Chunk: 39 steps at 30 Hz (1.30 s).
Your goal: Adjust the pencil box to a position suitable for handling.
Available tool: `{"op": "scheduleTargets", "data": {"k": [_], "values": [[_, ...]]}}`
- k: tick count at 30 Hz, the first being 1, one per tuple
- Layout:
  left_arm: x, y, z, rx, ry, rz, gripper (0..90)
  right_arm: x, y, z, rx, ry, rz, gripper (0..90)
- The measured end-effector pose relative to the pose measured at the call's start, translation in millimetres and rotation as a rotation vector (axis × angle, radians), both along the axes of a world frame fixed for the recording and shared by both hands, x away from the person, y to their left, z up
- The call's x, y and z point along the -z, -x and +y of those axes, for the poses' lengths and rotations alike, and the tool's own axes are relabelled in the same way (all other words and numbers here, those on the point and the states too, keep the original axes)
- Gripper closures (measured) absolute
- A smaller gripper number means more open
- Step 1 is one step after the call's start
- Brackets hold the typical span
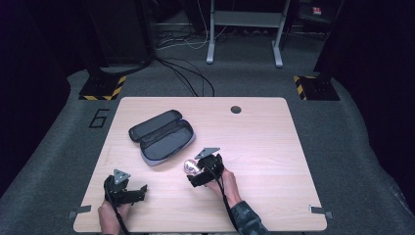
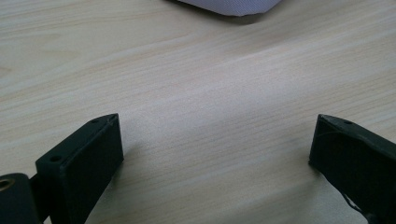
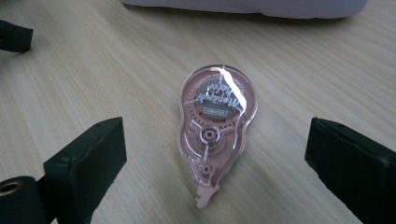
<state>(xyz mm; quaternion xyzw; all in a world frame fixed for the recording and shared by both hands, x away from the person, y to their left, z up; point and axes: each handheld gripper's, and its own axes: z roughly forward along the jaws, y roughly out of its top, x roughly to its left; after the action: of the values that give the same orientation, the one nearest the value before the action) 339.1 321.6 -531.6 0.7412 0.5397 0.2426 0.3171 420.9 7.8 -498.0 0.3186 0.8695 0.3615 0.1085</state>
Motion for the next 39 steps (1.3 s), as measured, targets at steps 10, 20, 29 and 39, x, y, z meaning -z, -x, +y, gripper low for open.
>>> {"op": "scheduleTargets", "data": {"k": [10, 20, 29, 39], "values": [[0.0, 0.1, -0.2, -0.001, 0.0, -0.002, 2.6, 13.9, -8.9, 14.2, -0.025, 0.037, 0.011, 16.0], [-0.1, 0.3, -0.4, 0.0, -0.005, -0.005, 2.6, 16.9, -6.8, 17.7, 0.011, 0.058, 0.0, 43.5], [-0.1, 0.4, -0.5, 0.0, -0.005, -0.006, 2.6, 16.4, -6.0, 14.9, 0.007, 0.051, -0.009, 49.5], [-0.1, 0.4, -0.5, 0.0, -0.005, -0.006, 2.7, 3.6, -1.7, 3.6, 0.008, 0.014, -0.049, 49.6]]}}
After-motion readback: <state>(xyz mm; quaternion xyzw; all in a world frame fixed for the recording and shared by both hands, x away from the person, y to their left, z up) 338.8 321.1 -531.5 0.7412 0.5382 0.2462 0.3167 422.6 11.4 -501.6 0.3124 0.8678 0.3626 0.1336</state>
